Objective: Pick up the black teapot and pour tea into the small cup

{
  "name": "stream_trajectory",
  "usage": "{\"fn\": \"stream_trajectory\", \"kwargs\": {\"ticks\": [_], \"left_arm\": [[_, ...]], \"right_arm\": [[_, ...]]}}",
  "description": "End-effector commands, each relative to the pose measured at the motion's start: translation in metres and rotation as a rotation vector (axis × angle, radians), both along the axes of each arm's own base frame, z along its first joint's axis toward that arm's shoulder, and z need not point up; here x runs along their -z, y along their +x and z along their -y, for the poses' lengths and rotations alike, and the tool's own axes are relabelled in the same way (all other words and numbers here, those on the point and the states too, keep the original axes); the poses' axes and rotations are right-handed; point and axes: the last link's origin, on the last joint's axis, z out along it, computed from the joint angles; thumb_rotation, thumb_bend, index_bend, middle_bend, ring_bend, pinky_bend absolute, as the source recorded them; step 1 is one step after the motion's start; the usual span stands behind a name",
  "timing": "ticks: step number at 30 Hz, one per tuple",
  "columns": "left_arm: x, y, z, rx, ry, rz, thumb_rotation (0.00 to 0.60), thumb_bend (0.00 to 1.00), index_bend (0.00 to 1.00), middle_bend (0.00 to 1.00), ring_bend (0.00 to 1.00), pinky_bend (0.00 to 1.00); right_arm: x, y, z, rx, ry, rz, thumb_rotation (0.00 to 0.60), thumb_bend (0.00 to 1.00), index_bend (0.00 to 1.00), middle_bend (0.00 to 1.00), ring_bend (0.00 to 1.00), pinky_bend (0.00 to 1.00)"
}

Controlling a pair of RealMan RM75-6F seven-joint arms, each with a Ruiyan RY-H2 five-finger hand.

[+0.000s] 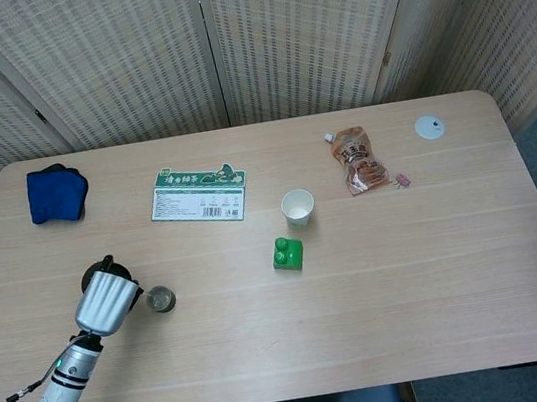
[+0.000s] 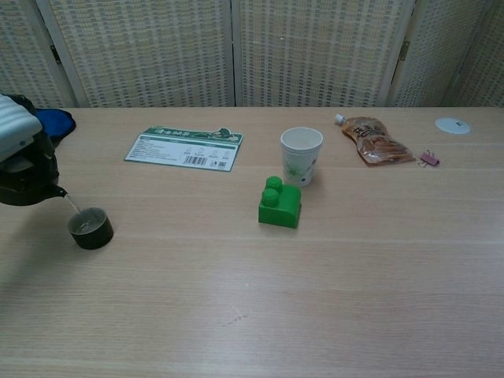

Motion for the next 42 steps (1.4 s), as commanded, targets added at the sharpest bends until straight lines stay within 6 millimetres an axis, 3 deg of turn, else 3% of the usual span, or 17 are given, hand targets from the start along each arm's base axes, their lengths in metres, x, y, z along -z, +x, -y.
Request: {"fn": "stream_trajectory", "kwargs": {"ticks": [1, 27, 42], "left_arm": [[-0.0002, 0.0001, 0.0006, 0.001, -0.001, 0.001, 0.594, 0.37, 1.00, 1.00, 0.97, 0.37], [-0.0002, 0.0011, 0.0027, 0.005, -0.004, 0.006, 0.598, 0.37, 1.00, 1.00, 0.97, 0.37], [-0.0012, 0.0051, 0.0008, -0.018, -0.021, 0.106, 0.577, 0.37, 1.00, 1.00, 0.97, 0.37]], "right_arm": [[0.0000, 0.0001, -0.0001, -0.001, 0.000, 0.000, 0.600, 0.07, 0.10, 0.09, 0.08, 0.20], [-0.0016, -0.0001, -0.0021, 0.000, -0.006, 0.000, 0.600, 0.07, 0.10, 0.09, 0.08, 0.20], [-0.0024, 0.0004, -0.0028, 0.000, -0.010, -0.001, 0.600, 0.07, 0.10, 0.09, 0.08, 0.20]]}}
